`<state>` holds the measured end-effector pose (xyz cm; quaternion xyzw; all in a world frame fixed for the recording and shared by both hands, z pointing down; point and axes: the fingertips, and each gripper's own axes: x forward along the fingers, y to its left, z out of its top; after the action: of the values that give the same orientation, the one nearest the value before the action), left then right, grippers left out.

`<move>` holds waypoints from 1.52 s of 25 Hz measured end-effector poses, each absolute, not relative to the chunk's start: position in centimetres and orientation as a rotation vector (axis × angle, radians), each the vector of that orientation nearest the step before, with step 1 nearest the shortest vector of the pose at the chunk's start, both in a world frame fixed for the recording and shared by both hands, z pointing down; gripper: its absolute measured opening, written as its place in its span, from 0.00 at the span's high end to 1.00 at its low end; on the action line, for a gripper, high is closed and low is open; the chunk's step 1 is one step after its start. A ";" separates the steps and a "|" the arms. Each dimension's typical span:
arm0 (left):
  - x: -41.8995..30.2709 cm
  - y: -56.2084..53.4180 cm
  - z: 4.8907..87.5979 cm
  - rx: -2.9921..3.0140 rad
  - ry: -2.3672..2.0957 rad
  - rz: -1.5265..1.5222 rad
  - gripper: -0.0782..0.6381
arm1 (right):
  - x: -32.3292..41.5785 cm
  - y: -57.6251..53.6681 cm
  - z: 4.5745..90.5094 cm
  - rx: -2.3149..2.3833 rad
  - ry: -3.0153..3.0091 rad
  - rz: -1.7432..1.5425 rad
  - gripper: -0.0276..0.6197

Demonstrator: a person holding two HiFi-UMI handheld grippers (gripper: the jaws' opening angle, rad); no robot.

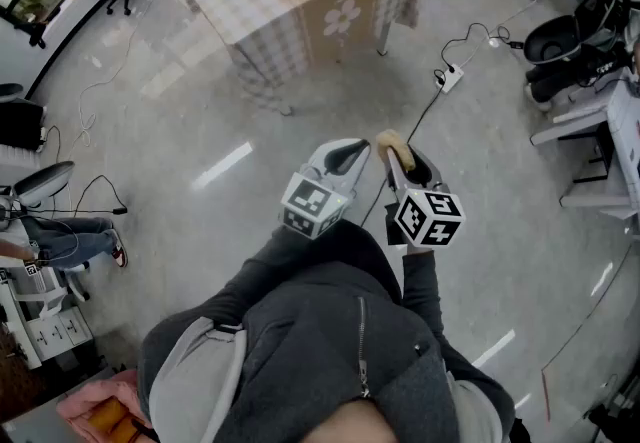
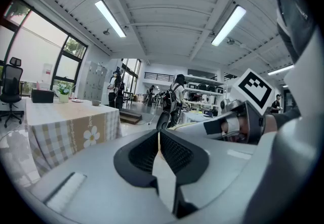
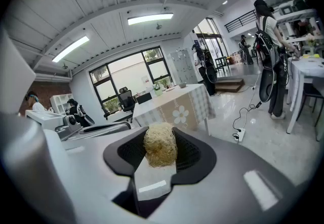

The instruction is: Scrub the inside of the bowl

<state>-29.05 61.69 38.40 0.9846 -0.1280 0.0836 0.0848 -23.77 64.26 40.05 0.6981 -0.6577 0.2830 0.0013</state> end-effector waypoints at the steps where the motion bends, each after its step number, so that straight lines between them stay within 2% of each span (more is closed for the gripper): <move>1: -29.0 61.9 38.3 2.935 -0.381 0.248 0.86 | -23.8 64.4 40.0 2.192 -2.068 0.901 0.74; 17: -25.5 57.8 38.7 2.910 -0.390 0.260 0.87 | -21.0 59.8 40.5 2.159 -2.072 0.952 0.73; 38: -16.2 39.2 35.7 2.937 -0.304 0.215 0.88 | -12.4 42.5 36.5 2.254 -2.025 0.859 0.73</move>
<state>-16.22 39.22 35.70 0.9880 -0.1022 0.0723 0.0903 -12.39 42.54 36.52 0.7158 -0.6429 0.2726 -0.0038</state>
